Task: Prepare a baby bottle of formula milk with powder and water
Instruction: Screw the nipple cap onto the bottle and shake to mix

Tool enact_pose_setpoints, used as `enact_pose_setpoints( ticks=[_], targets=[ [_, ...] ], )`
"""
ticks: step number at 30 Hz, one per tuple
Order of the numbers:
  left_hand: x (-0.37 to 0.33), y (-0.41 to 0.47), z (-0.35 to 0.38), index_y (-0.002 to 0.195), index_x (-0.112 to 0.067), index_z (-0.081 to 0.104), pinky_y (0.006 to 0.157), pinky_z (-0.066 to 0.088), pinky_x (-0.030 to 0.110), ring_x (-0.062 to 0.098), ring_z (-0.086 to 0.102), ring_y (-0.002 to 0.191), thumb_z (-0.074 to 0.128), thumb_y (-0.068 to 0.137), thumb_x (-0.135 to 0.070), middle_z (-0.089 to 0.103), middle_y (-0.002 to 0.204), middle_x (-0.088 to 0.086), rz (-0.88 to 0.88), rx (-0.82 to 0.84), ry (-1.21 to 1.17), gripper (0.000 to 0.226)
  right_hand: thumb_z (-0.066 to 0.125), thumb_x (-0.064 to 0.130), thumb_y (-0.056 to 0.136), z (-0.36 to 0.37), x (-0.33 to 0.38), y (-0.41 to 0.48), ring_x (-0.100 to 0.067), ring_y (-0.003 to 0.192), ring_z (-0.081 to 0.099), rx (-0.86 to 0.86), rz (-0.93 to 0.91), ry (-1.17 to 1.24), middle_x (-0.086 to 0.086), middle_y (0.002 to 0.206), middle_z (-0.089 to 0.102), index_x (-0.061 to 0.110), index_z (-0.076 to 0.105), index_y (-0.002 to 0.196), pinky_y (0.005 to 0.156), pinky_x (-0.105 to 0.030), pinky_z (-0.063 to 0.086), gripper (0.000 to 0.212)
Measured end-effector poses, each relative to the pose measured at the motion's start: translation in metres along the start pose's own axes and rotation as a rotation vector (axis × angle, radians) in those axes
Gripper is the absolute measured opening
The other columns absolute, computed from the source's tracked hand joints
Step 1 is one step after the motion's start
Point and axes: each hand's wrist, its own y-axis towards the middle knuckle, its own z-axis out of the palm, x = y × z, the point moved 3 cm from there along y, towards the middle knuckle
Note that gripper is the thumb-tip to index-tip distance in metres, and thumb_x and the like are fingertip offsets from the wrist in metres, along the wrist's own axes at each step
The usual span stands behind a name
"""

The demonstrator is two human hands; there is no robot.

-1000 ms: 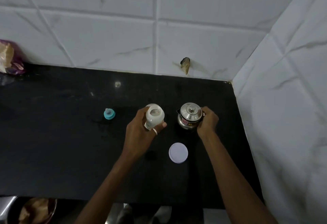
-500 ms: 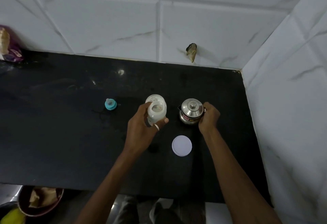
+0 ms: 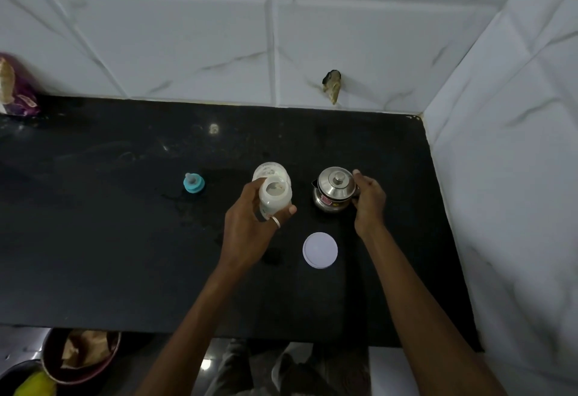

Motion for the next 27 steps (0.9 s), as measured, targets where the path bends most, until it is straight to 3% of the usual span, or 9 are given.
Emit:
enact_pose_setpoints(
  ticks=[6,8,12,15,17,20,27],
  targets=[
    [-0.008,-0.007,-0.005,0.137,-0.022,0.055,0.087,0.049,0.006,0.004,0.063,0.116,0.087,0.079,-0.032,0.066,0.128,-0.009,0.028,0.006,0.017,0.066,0.074,0.058,0.083,-0.014,-0.002,-0.018,-0.016,0.117,0.060,-0.040,-0.124,-0.215,-0.005,0.136,0.057,0.015,0.052,0.137,0.095,-0.031,0.052,0.073],
    [-0.009,-0.008,-0.008,0.136,-0.022,0.056,0.087,0.050,0.009,0.004,0.064,0.115,0.087,0.079,-0.033,0.067,0.126,-0.010,0.031,-0.001,0.014,0.066,0.074,0.062,0.081,-0.015,0.000,-0.031,-0.020,0.125,0.054,-0.086,-0.193,-0.345,-0.006,0.145,0.045,0.016,0.049,0.141,0.100,-0.037,0.052,0.079],
    [-0.011,-0.012,-0.018,0.132,-0.026,0.057,0.084,0.049,0.006,0.000,0.065,0.110,0.088,0.079,-0.030,0.067,0.120,-0.015,0.036,-0.012,-0.013,0.062,0.078,0.050,0.082,-0.006,0.010,-0.068,-0.028,0.128,0.048,-0.156,-0.476,-0.524,-0.010,0.140,0.047,0.012,0.052,0.135,0.105,-0.046,0.044,0.069],
    [-0.008,-0.014,-0.026,0.133,-0.027,0.057,0.083,0.049,0.005,-0.005,0.064,0.110,0.088,0.079,-0.030,0.067,0.121,-0.016,0.047,0.001,-0.028,0.062,0.081,0.034,0.083,0.005,0.017,-0.092,-0.017,0.123,0.045,-0.125,-0.598,-0.521,-0.008,0.134,0.051,0.010,0.053,0.130,0.105,-0.042,0.043,0.060],
    [-0.004,-0.014,-0.034,0.131,-0.030,0.057,0.083,0.049,0.005,-0.011,0.062,0.109,0.088,0.079,-0.029,0.067,0.120,-0.018,0.045,0.006,-0.048,0.060,0.081,0.031,0.084,0.014,0.019,-0.105,-0.011,0.121,0.044,-0.073,-0.623,-0.489,-0.006,0.130,0.052,0.010,0.053,0.127,0.105,-0.040,0.044,0.056],
    [0.004,-0.011,-0.048,0.130,-0.034,0.055,0.083,0.049,0.005,-0.010,0.063,0.109,0.087,0.080,-0.030,0.067,0.120,-0.018,0.052,0.010,-0.056,0.060,0.078,0.029,0.088,0.030,0.016,-0.123,-0.023,0.128,0.051,0.000,-0.614,-0.422,-0.004,0.132,0.050,0.012,0.051,0.131,0.106,-0.041,0.047,0.054],
    [0.039,0.003,-0.102,0.127,-0.035,0.055,0.082,0.046,0.001,-0.018,0.061,0.105,0.085,0.081,-0.032,0.067,0.116,-0.021,0.026,0.028,-0.097,0.055,0.072,0.033,0.093,0.090,-0.003,-0.160,-0.006,0.120,0.057,0.059,-0.605,-0.430,0.008,0.133,0.056,0.020,0.051,0.134,0.099,-0.036,0.052,0.048]
  ],
)
